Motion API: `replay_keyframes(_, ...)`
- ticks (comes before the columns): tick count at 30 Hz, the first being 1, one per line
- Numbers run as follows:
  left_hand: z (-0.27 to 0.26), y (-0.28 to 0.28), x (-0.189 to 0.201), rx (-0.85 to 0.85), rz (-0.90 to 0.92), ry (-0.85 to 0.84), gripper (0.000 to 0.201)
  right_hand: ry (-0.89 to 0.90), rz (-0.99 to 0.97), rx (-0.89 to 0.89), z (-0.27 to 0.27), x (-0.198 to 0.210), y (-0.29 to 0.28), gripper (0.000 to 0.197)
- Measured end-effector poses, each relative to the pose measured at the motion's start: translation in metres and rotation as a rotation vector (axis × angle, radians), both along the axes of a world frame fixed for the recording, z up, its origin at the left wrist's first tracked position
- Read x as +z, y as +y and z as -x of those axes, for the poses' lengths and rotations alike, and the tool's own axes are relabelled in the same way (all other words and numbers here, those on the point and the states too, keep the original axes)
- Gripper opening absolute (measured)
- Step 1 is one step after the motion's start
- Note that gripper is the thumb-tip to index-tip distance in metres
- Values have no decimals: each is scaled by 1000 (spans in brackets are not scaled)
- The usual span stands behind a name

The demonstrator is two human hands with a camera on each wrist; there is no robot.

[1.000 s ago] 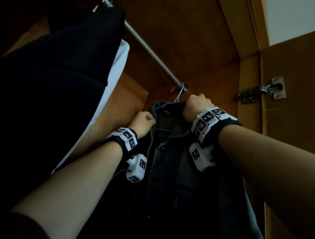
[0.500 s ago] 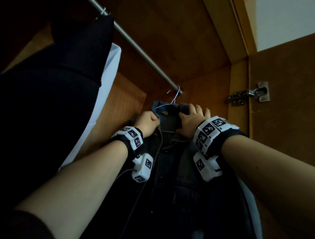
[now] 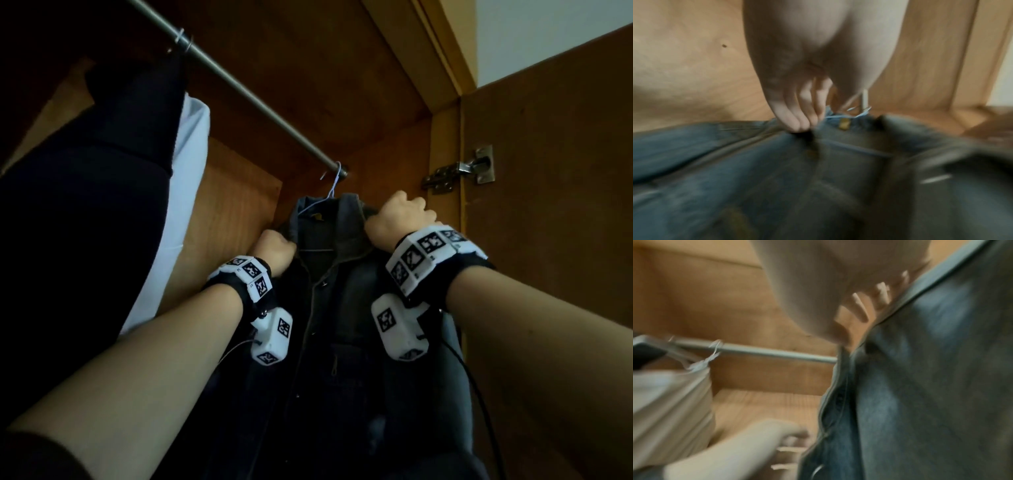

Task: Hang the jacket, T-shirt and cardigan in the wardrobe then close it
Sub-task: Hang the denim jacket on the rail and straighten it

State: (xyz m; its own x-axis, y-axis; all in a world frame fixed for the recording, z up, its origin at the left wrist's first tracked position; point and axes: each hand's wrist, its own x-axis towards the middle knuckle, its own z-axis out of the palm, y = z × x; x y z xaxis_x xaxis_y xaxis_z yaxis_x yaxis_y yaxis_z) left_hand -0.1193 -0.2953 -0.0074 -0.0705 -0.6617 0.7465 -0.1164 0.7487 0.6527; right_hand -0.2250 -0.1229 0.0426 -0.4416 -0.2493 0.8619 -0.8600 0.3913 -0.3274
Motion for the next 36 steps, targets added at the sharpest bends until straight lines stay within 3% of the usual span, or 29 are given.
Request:
replay_keyframes(4,-9,33,5,11,9,71,29,5,-52,129,8,5,16,30)
replay_keyframes(10,-30,107,4,-13,57,-33,19,-44,-116,318,9,0,23,26)
replay_keyframes(12,-41,136,3,21,113,-10,22,-109,-153,429,5,-8,24,32)
replay_keyframes(14,-51,160,1,63,131,-23,20,-189,-164,508,1,-19,28,51)
replay_keyframes(16,-54,175,-12,104,46,-126,18,-229,-241,548,1,-37,41,62)
replay_keyframes(19,-43,181,-51,116,-238,-314,37,-174,-476,604,8,-59,67,52)
replay_keyframes(22,-20,187,-106,-49,-533,-501,59,-169,-639,599,20,-78,89,58)
replay_keyframes(23,-13,190,-122,-141,-608,-510,67,-187,-651,633,24,-85,94,57)
replay_keyframes(25,-1,199,-148,-378,-709,-397,60,-295,-582,768,31,-97,102,50)
replay_keyframes(27,5,208,-161,-540,-693,-249,41,-348,-486,842,31,-104,109,40)
replay_keyframes(29,4,216,-160,-577,-565,-190,29,-353,-370,949,23,-106,113,33)
replay_keyframes(33,-18,222,-146,-411,-312,-107,21,-637,-159,1331,7,-113,115,40)
replay_keyframes(36,-36,207,-154,-192,-252,-75,29,-722,-209,1394,-3,-136,111,46)
